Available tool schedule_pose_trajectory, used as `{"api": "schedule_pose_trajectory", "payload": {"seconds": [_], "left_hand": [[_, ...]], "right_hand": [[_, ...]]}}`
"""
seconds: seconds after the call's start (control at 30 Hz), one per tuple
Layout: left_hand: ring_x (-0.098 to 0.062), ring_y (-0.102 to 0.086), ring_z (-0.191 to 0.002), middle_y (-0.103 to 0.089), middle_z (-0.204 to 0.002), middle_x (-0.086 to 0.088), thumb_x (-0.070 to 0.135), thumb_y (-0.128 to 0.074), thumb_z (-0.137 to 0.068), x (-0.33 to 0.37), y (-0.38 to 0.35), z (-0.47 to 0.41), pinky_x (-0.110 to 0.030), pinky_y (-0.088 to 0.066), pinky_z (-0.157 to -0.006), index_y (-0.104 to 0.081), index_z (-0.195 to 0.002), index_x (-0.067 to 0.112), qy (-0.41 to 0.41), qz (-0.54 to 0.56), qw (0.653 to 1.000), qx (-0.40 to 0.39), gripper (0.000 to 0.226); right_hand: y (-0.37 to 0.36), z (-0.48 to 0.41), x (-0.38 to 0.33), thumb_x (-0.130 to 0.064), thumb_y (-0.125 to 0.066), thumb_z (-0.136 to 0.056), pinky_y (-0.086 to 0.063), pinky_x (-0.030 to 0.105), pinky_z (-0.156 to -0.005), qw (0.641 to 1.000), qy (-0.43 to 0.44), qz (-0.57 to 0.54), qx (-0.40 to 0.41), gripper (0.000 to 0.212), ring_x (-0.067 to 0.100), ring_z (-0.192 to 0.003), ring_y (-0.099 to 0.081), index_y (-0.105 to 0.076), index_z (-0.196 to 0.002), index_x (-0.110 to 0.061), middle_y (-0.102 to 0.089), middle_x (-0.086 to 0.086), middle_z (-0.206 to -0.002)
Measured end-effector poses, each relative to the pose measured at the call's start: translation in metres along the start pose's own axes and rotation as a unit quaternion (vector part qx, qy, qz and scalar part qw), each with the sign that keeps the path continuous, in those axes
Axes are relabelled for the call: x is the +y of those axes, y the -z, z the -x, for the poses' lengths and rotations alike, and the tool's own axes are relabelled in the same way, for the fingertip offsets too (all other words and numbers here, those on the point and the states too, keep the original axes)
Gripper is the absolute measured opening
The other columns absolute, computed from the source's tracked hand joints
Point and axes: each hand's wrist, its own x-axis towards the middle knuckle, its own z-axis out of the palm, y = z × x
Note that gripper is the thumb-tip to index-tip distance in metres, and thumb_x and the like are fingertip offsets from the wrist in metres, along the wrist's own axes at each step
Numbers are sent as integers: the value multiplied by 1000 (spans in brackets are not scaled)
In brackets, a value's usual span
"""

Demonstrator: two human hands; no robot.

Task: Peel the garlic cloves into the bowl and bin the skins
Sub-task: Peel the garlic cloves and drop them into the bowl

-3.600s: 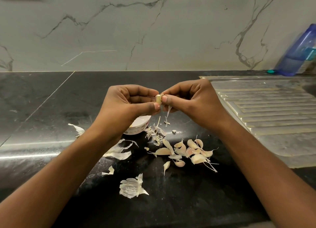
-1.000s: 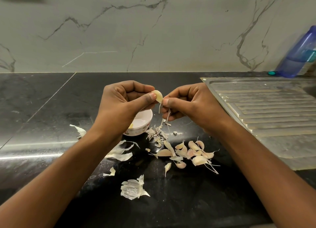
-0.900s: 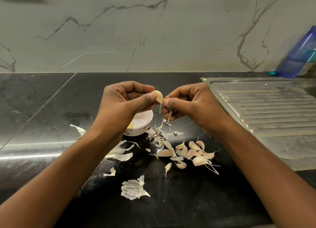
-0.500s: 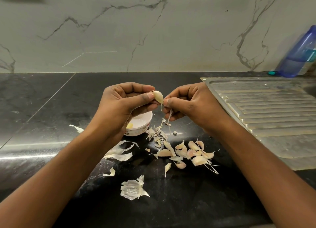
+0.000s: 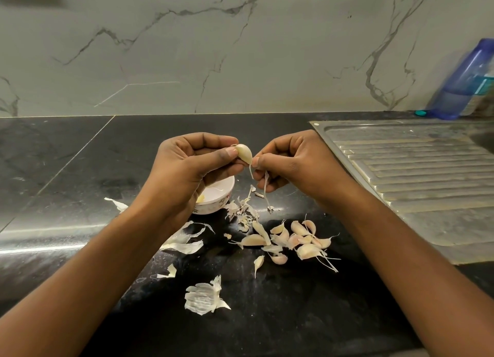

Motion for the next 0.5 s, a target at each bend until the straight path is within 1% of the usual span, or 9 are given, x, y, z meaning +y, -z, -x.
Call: {"api": "schedule_pose_trajectory", "payload": {"seconds": [0.13,0.3,0.43,0.5], "left_hand": [[-28,-79,-94,-78,-105,-22,3,-71,-77,1,1,-1,-29,-65,-78,-72,-107,-4,17,40,999,-2,31],[-29,-79,-97,-77,-110,-24,2,-71,-77,1,1,-1,-30,-65,-80,-71,-111,-5,31,47,998,-6,35],[-29,-79,-98,-77,-110,-23,3,-70,-77,1,2,-1,-29,-65,-80,-72,-108,-3,27,55,998,-1,31],[-30,-78,-100,-78,-110,-23,4,-70,-77,3,3,-2,-30,-64,-82,-72,-108,-2,20,57,998,6,31]], "right_hand": [[2,2,-4,-4,-70,-98,-61,30,-61,997,-28,-51,-49,13,25,-67,-69,-76,-92,5,-75,17,-80],[3,1,-3,-5,-70,-98,-59,29,-60,996,-35,-49,-60,13,24,-65,-68,-76,-95,6,-75,15,-78],[5,1,-3,-4,-70,-97,-58,28,-58,995,-35,-53,-73,12,22,-62,-67,-76,-91,4,-74,14,-76],[5,1,-3,-3,-71,-96,-56,29,-57,994,-40,-55,-89,11,22,-62,-67,-76,-92,6,-73,15,-76]]}}
